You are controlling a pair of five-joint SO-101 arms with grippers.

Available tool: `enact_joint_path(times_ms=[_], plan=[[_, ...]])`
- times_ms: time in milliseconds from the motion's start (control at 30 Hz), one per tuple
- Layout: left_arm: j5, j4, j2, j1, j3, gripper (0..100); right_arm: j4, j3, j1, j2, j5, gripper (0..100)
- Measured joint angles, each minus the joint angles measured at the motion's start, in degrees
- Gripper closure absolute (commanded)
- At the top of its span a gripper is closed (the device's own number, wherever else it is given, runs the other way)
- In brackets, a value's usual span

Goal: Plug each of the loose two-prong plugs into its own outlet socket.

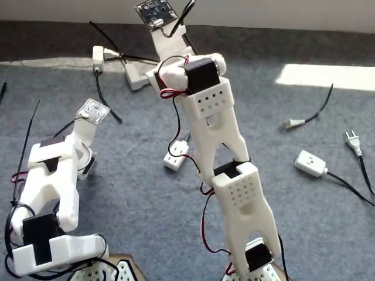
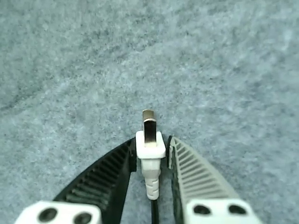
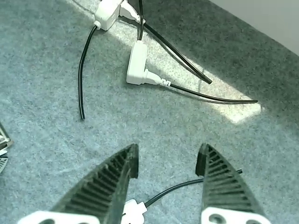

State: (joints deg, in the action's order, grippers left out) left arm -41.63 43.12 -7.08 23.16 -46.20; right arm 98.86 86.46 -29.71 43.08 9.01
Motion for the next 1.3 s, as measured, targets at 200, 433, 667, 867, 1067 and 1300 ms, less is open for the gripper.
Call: enact_joint_path(times_ms=[200,433,667,867,1067,1300], plan=[[-0.35,-0.09,0.0,0.0,0.0,93,0.0,0.0,0.0,0.0,0.0,79.2],[-2.46,-0.09,0.0,0.0,-0.09,99,0.0,0.0,0.0,0.0,0.0,79.2],[-4.31,-0.09,-1.05,-0.97,-0.09,99,0.0,0.0,0.0,0.0,0.0,79.2],[5.89,3.08,-15.74,-8.7,-0.18,99,0.0,0.0,0.0,0.0,0.0,79.2],[17.93,5.36,-41.05,-20.04,-11.34,99,0.0,0.0,0.53,0.0,0.26,79.3],[31.21,-8.79,-70.86,-26.29,-34.2,99,0.0,0.0,6.77,0.0,1.23,79.3]])
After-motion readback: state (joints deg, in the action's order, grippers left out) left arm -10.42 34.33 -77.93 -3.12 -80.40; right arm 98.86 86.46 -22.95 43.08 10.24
